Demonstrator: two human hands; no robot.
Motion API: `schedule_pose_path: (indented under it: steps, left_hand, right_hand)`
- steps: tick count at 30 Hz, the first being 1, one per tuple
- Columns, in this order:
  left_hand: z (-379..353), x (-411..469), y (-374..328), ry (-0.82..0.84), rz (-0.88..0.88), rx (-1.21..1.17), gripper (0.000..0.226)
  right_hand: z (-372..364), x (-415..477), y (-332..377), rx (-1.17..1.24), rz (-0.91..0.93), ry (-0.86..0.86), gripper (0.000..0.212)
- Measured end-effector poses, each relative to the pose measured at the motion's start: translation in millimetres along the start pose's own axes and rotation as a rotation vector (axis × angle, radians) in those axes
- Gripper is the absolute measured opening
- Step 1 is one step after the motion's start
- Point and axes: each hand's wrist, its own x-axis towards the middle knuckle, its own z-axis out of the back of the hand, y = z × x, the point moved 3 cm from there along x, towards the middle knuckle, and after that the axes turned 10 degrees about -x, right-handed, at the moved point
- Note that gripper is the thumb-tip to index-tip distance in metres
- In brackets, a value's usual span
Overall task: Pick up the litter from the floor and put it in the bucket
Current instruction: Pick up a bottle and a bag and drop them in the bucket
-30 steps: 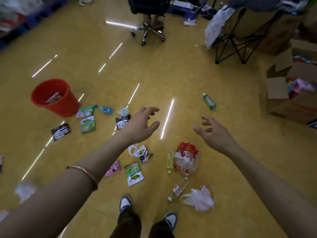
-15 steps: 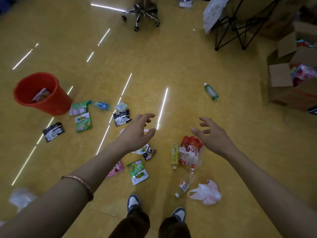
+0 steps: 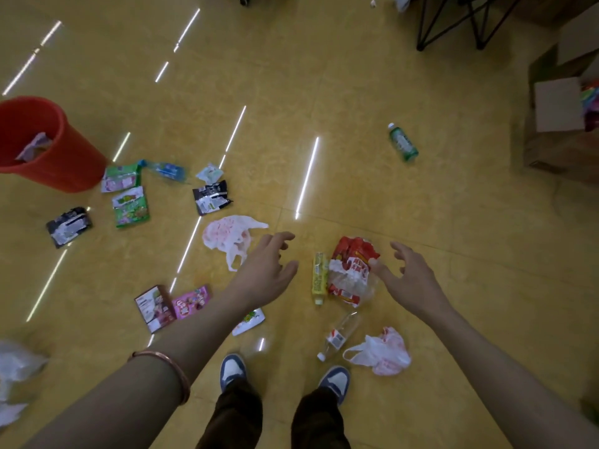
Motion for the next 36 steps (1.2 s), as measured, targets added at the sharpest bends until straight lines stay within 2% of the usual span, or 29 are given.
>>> schedule_pose_path:
  steps: [6,14,17,20,25,30,36]
  left_hand:
    - [-99.7,70.6,25.8,0.013,-0.028,-0.006,0.044]
    - [-196.1,139.9,145.5,0.032,-0.096,0.110,0.032]
    - [-226.7,166.2,193.2,-0.006,-0.098,0.194,0.041]
    - [-255.6,198.3,239.1,-0.045,-0.041,0.304,0.052]
    - [-312.2,239.4,301.4,0.074,0.046,0.384,0.068]
    - [-344.6,270.8,335.3,0.104,0.075,0.452,0.077]
    - [-377.2,283.0,362.3,0.164,0.226,0.487,0.095]
  right_hand:
    - [-31.6,74.8,-69.2,-0.019,0.031,-0.018,0.065]
    - [-163.7,161.7,-159.0,0.153,0.043,-0.095,0.060]
    - [-212.9,193.9,-184.5,0.081,0.044,-0.096,0.059]
    - [-251.4,228.2,-207.5,0.032,0.013,-0.058,0.067]
    - [-287.9,288.6,-241.7,-0.059,0.072,-0.111,0.070]
    - [-305.0,333.8,-264.9,-0.205,0.134,-0.108,0.077]
    - [-337.9,367.4,-290.2,-0.259,-0.052,-0.003,0.100]
